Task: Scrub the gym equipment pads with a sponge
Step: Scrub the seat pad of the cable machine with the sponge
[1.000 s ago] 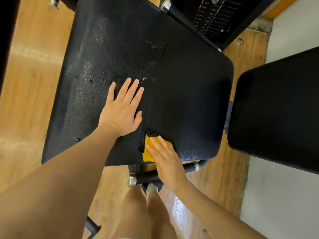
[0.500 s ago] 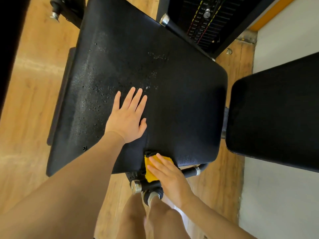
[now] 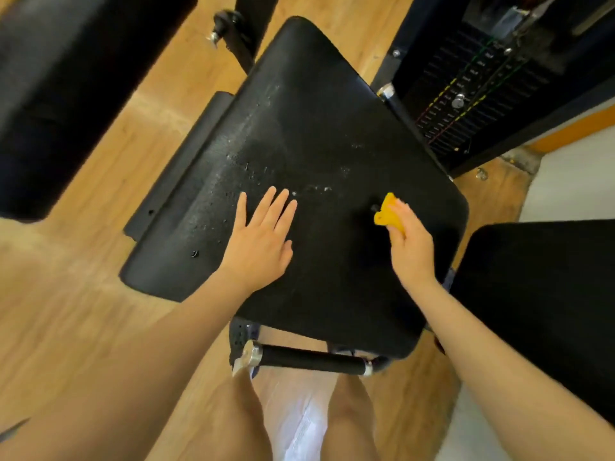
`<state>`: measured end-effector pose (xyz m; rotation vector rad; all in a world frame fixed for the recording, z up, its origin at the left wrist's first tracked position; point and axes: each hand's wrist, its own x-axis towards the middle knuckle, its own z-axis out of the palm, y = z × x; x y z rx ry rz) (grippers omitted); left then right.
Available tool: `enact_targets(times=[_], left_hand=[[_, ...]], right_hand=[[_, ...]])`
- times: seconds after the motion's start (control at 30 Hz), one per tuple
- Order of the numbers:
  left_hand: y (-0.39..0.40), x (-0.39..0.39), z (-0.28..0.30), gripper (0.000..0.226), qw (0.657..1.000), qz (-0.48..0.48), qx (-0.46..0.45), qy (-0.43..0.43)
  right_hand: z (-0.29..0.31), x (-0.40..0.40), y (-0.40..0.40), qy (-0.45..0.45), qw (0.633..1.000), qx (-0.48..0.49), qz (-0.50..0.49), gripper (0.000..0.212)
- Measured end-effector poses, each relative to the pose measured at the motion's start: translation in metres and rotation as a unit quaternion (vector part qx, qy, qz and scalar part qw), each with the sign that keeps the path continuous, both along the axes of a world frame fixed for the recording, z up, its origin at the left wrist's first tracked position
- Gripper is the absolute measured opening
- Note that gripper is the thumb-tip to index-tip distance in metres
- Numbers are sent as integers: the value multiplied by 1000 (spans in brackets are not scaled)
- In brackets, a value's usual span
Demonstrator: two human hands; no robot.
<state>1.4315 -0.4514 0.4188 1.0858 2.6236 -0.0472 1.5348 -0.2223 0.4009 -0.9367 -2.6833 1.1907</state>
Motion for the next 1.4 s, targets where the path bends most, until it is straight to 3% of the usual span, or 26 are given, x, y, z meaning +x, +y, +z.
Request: enact_targets(times=[0.17,0.27,0.43,0.57,0.7,0.8,0.93,1.07,1.2,1.4], left_hand=[[-50,73,-7,75,961,269,57,24],[-54,119,-18,80,932,358,49,15],[-37,153,-35,112,915,402,17,-42],[-28,152,-41,122,901,427,21,-66],[-29,150,-35,122,897,430,27,-102],[-29,147,-33,126,893,429,22,-136],[-41,145,-32,134,902,393,7,-179],[-58,145,-28,133,918,346,-11,-196],[-61,144,-29,135,920,335,-18,-200],[-55,148,-29,135,917,358,-8,-175]], right_hand=[[11,-85,74,-48,990,91,99,38],[14,-129,92,-74,975,134,162,39],[-7,-162,81,-82,981,130,119,44],[-17,-148,50,-34,984,162,59,49],[-15,-101,-16,-17,983,139,118,50],[-9,-45,-80,-18,967,125,220,52],[-16,22,-139,-47,924,128,357,59],[-18,34,-140,-68,880,157,443,69],[-21,37,-111,-30,731,235,640,79],[-23,15,-112,74,647,242,720,61]])
